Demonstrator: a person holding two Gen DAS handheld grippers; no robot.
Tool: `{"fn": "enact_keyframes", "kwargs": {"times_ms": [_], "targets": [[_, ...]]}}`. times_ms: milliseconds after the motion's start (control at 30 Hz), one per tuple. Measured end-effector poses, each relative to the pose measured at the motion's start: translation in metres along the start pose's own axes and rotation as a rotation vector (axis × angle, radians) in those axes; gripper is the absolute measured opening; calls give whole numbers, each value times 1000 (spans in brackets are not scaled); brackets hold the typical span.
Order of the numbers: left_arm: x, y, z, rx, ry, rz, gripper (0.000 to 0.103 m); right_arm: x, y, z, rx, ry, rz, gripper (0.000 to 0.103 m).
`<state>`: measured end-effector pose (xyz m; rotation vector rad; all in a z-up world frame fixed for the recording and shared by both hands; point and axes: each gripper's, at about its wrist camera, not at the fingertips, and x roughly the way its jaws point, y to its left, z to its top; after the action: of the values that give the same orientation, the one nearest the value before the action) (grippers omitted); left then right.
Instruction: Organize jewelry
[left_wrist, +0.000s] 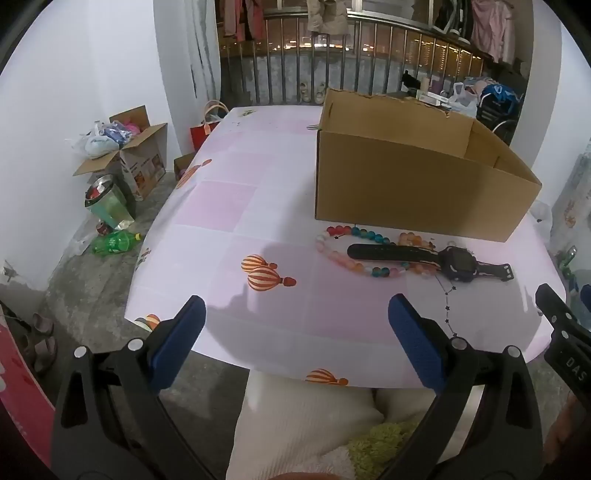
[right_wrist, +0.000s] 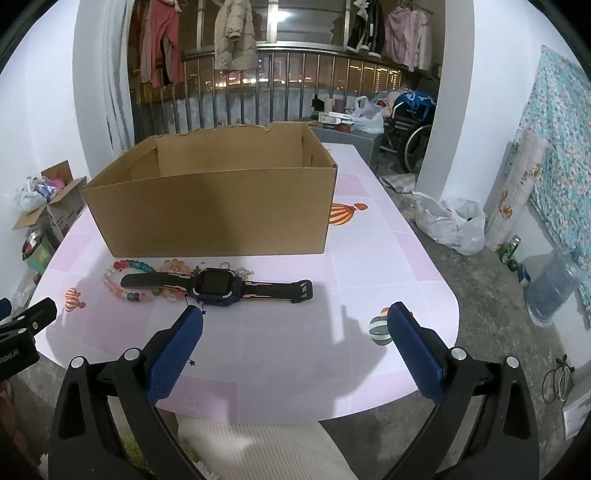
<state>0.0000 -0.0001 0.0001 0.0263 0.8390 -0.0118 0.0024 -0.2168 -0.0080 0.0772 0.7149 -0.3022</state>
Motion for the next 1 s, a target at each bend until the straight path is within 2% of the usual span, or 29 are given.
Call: {"fn": "enact_keyframes", "kwargs": {"times_ms": [1000], "targets": [[-4, -2, -2, -4, -5, -8, 96, -2, 0, -1, -5, -3, -5, 97]]}}
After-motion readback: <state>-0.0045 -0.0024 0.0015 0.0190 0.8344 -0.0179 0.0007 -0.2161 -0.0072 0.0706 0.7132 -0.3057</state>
